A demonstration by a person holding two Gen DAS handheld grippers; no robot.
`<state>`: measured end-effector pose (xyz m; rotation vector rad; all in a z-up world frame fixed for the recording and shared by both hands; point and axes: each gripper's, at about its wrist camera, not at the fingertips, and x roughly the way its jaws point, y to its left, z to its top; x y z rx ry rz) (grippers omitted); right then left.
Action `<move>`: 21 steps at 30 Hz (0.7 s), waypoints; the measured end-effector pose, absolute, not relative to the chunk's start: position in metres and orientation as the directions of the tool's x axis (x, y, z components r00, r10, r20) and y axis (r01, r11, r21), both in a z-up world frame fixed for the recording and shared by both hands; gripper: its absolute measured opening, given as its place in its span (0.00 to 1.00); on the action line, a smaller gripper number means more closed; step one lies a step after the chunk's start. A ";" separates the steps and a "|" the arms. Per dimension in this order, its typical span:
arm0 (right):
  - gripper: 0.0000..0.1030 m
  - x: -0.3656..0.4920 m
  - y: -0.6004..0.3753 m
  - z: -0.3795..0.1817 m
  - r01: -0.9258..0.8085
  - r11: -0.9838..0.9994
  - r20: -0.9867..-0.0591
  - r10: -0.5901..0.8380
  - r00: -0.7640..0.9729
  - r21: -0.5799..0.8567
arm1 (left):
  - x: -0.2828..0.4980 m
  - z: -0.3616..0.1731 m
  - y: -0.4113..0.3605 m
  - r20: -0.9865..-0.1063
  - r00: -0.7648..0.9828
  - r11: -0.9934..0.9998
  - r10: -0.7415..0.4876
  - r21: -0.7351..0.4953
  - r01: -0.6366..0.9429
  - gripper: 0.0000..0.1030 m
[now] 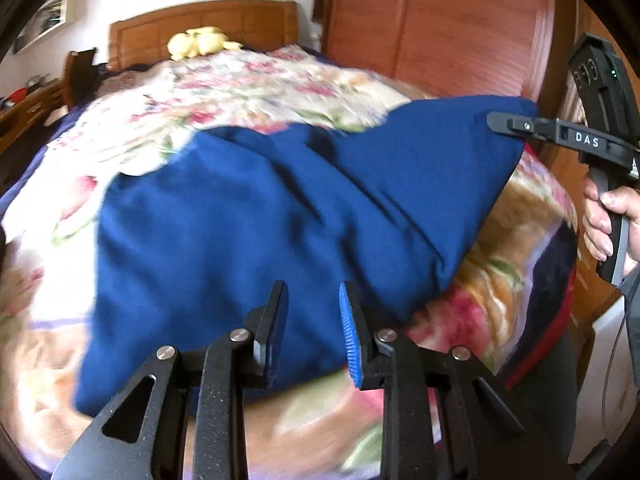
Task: Fold large clothes
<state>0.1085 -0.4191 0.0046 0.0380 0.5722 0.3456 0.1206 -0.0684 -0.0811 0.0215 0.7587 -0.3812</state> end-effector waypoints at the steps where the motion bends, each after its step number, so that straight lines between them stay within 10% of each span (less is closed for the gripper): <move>1: 0.21 0.108 -0.407 0.014 -0.332 0.937 -0.512 0.341 0.789 0.112 | 0.118 -0.078 -0.059 -0.668 0.672 0.937 -0.320 -0.117 0.330 0.27; 11: 0.20 0.116 -0.230 0.058 -0.626 0.779 -0.485 0.530 0.695 -0.046 | 0.087 -0.075 0.051 -0.654 0.741 0.989 -0.150 -0.097 0.115 0.26; 21: 0.30 0.146 -0.112 -0.013 -0.763 0.646 -0.705 0.555 0.442 0.031 | 0.069 -0.097 0.101 -0.685 0.724 0.993 -0.076 -0.118 -0.007 0.26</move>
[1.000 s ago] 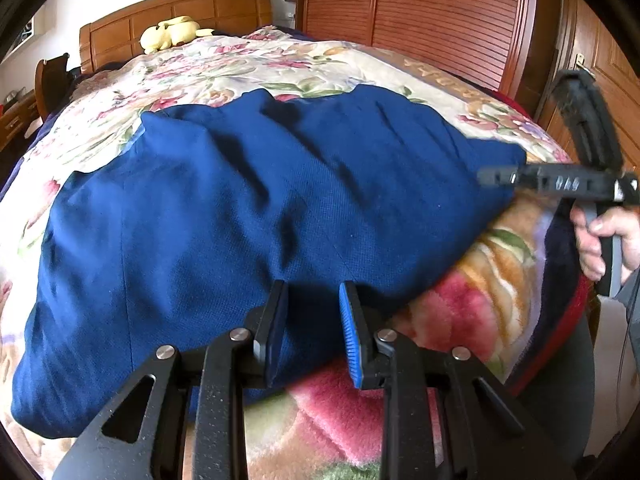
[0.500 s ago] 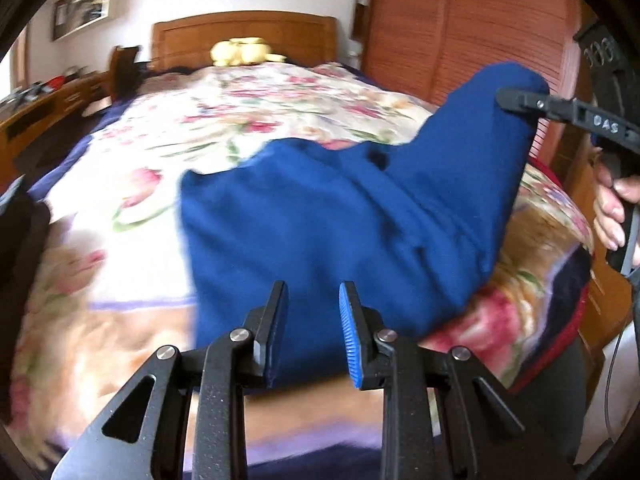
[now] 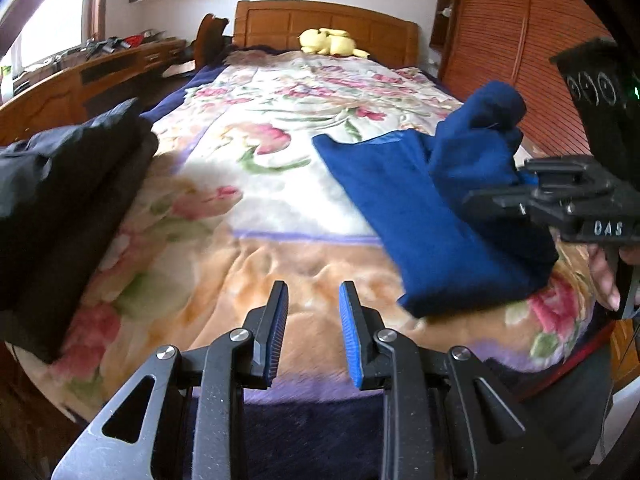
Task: Fold large clothes
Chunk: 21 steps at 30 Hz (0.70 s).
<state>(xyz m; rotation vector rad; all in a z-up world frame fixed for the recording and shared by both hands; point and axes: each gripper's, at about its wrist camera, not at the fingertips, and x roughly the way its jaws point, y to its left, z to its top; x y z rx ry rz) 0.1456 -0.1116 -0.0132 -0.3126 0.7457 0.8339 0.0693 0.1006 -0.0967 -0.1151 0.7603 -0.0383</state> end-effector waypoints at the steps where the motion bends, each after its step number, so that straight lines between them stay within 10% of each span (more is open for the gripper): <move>1: 0.37 0.146 -0.110 -0.016 -0.766 0.642 -0.713 0.553 0.432 0.034 | 0.069 -0.098 0.104 -0.687 0.723 0.993 -0.076 -0.120 -0.010 0.26; 5: 0.53 0.150 -0.117 -0.008 -0.772 0.633 -0.701 0.576 0.420 0.057 | 0.070 -0.101 0.109 -0.687 0.722 0.992 -0.081 -0.129 -0.012 0.26; 21: 0.54 0.195 -0.183 -0.020 -0.553 0.831 -0.680 0.372 0.632 -0.060 | 0.064 -0.096 0.099 -0.673 0.733 0.992 -0.103 -0.121 0.029 0.26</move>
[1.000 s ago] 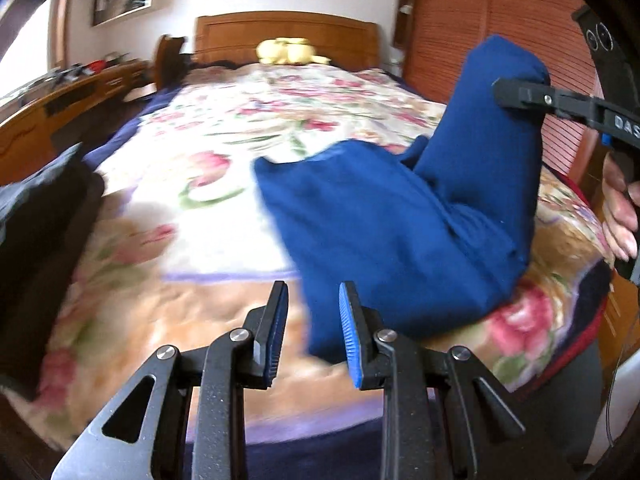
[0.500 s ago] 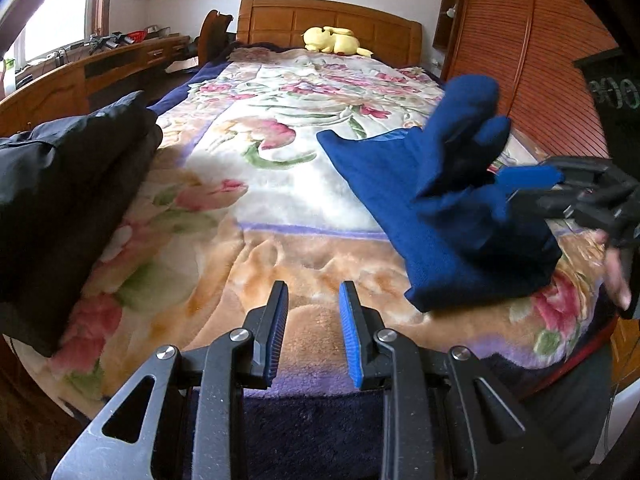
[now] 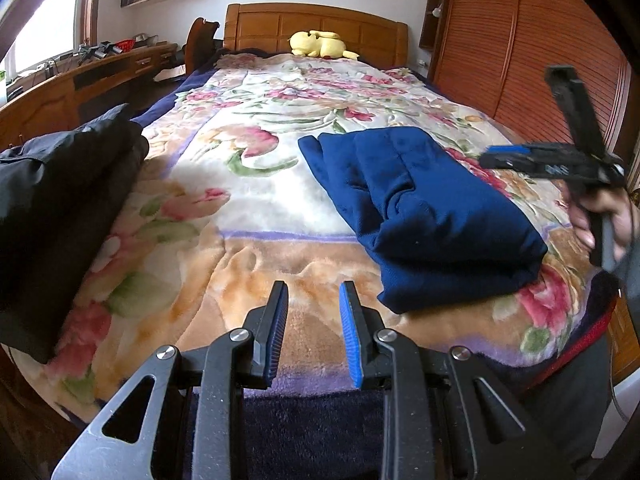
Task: Fold large clothes
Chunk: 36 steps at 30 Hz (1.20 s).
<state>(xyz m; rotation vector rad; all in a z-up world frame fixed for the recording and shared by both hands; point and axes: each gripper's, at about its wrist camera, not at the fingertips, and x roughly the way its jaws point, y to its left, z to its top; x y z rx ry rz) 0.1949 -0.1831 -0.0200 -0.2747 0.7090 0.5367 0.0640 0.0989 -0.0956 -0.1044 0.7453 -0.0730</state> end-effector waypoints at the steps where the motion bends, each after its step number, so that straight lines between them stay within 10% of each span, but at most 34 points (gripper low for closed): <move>1: 0.54 0.204 -0.179 -0.021 -0.555 0.830 -0.685 0.370 0.627 -0.060 | 0.064 -0.096 0.099 -0.673 0.732 0.992 -0.105 -0.123 0.029 0.27; 22: 0.53 0.367 -0.033 -0.066 -0.604 0.796 -0.898 0.241 0.368 -0.034 | 0.074 -0.119 0.109 -0.690 0.709 0.985 -0.149 -0.169 0.043 0.27; 29: 0.22 0.361 -0.027 -0.068 -0.654 0.755 -0.901 0.258 0.350 -0.037 | 0.072 -0.118 0.107 -0.686 0.710 0.983 -0.161 -0.177 0.053 0.26; 30: 0.06 0.361 -0.026 -0.068 -0.659 0.751 -0.898 0.263 0.353 -0.039 | 0.071 -0.118 0.107 -0.686 0.709 0.983 -0.162 -0.177 0.053 0.27; 36: 0.06 0.348 -0.005 -0.062 -0.691 0.719 -0.871 0.286 0.400 -0.082 | 0.070 -0.120 0.101 -0.689 0.695 0.974 -0.208 -0.210 0.084 0.27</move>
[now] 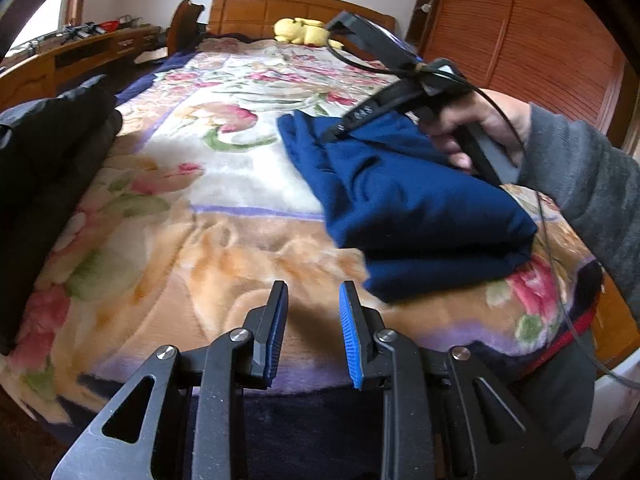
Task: Fold large clothes
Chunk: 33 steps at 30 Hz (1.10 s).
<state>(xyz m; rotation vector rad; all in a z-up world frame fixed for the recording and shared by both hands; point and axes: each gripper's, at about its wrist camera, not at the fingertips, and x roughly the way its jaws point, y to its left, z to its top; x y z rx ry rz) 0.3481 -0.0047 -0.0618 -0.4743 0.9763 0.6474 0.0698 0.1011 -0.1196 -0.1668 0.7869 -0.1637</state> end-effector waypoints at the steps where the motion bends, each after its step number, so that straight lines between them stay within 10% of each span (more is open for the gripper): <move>1: 0.06 0.347 -0.004 -0.061 -0.691 0.716 -0.867 0.283 0.411 -0.094 | 0.070 -0.120 0.100 -0.690 0.691 0.972 -0.217 -0.217 0.089 0.27; 6: 0.12 0.338 -0.036 -0.043 -0.674 0.738 -0.833 0.348 0.430 -0.040 | 0.075 -0.120 0.091 -0.694 0.677 0.964 -0.246 -0.250 0.094 0.27; 13: 0.60 0.311 -0.106 -0.015 -0.603 0.791 -0.753 0.332 0.567 -0.105 | 0.081 -0.114 0.072 -0.681 0.677 0.956 -0.280 -0.264 0.129 0.29; 33: 0.82 0.370 -0.191 -0.070 -0.422 0.907 -0.802 0.255 0.540 0.004 | 0.107 -0.133 0.062 -0.739 0.630 0.968 -0.238 -0.237 0.089 0.32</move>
